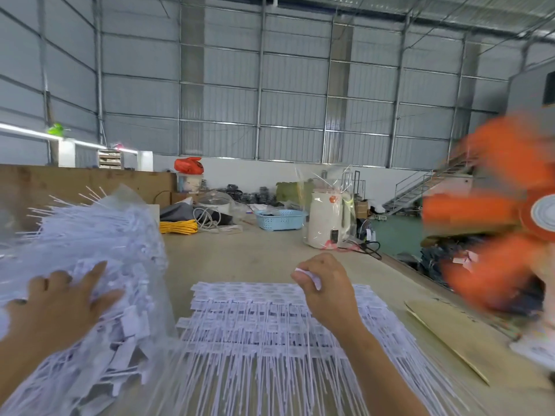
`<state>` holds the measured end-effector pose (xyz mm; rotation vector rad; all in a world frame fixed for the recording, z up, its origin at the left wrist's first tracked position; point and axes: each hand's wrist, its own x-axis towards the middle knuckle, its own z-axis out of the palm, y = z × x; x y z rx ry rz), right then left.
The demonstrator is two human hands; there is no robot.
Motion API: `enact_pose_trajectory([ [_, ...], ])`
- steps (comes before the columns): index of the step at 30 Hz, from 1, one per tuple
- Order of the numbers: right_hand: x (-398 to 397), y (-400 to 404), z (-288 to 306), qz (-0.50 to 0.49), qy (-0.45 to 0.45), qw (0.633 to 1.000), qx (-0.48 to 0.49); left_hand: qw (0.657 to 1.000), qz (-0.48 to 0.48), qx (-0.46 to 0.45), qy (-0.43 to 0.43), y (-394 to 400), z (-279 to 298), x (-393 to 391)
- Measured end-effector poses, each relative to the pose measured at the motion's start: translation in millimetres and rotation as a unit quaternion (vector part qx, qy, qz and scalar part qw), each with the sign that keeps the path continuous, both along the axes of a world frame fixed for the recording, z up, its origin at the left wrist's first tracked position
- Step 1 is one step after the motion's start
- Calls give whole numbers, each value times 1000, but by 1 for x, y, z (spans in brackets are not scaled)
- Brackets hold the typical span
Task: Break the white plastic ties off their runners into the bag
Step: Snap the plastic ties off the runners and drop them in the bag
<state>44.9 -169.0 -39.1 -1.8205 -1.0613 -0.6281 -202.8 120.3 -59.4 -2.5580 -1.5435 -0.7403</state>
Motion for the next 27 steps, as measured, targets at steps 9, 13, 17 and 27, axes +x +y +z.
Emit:
enact_pose_trajectory([
  [9,-15,4,7,103,66,990,-64,986,-118,110,-50,-88,67,34],
  [13,-24,7,8,147,49,985,-79,882,-392,-154,-213,-155,63,90],
  [17,-20,5,4,160,64,982,-84,707,-425,-498,-268,-174,29,130],
  [27,-3,8,-7,112,200,962,-149,739,-373,-390,-402,-180,4,151],
])
